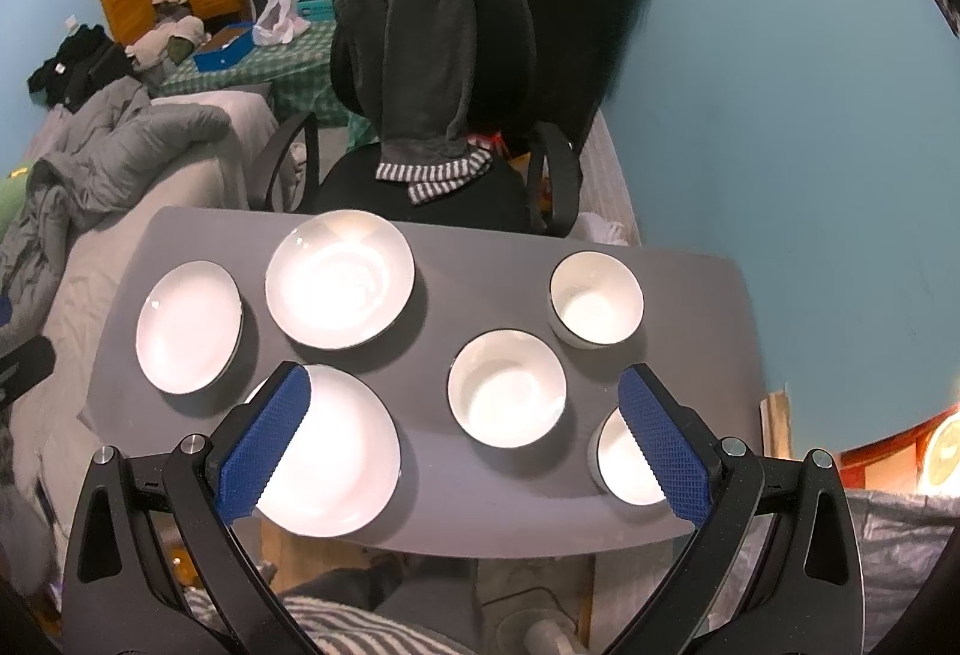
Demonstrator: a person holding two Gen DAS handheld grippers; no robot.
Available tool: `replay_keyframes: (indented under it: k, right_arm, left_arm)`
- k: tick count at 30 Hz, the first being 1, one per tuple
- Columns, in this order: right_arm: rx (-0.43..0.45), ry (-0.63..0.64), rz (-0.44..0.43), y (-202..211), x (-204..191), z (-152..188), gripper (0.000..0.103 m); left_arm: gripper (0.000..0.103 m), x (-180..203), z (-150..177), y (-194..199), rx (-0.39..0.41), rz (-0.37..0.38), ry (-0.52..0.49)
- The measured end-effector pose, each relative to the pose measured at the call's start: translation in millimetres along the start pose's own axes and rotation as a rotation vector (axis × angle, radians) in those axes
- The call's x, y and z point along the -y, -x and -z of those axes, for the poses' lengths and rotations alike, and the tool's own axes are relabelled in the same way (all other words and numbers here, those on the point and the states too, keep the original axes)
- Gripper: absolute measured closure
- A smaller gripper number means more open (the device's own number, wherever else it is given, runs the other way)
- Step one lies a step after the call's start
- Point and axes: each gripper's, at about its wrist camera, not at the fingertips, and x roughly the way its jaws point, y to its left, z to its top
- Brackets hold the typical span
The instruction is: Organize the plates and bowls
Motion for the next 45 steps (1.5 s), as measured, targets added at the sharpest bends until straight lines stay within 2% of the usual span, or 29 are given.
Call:
replay_keyframes:
  k: [5,12,17,23,27,33,35,37,45]
  right_arm:
    - [-0.005,0.032,-0.008,-7.0,-5.6,0.1,0.002]
    - [0.0,0.102,-0.028,-21.7,-16.3,-0.2,0.002]
    - [-0.002,0.17,-0.103,-35.1,-27.1,2.9,0.002]
    - [-0.064,0.215,-0.17,-66.6,-34.9,12.5,0.002]
    - [-0.096,0.254,-0.153,-91.8,-37.1,20.4,0.002]
    - [-0.157,0.308,-0.161,-122.6,-42.9,31.8,0.002]
    - [-0.172,0.319,-0.18,-132.9,-45.7,35.7,0.002]
    - [-0.193,0.322,-0.205,-141.6,-47.6,39.1,0.002]
    - [-0.271,0.331,-0.247,-175.0,-50.3,45.2,0.002]
  left_arm:
    - [0.0,-7.7,3.3,-14.6,-0.031,-0.029,-0.003]
    - [0.0,-17.9,12.8,-29.3,-0.084,-0.025,0.007]
    - [0.0,-23.8,20.2,-42.7,-0.127,-0.022,0.023]
    - [0.0,-25.2,29.9,-61.0,-0.17,-0.022,0.006]
    - [0.0,-25.4,37.6,-74.3,-0.198,-0.033,0.008]
    - [0.0,-29.7,54.5,-101.0,-0.244,-0.013,0.064]
    - [0.001,-32.2,60.6,-112.0,-0.269,-0.026,0.094]
    - [0.002,-34.0,66.3,-120.6,-0.275,-0.008,0.116]
    - [0.002,-33.4,83.2,-142.9,-0.308,-0.038,0.164]
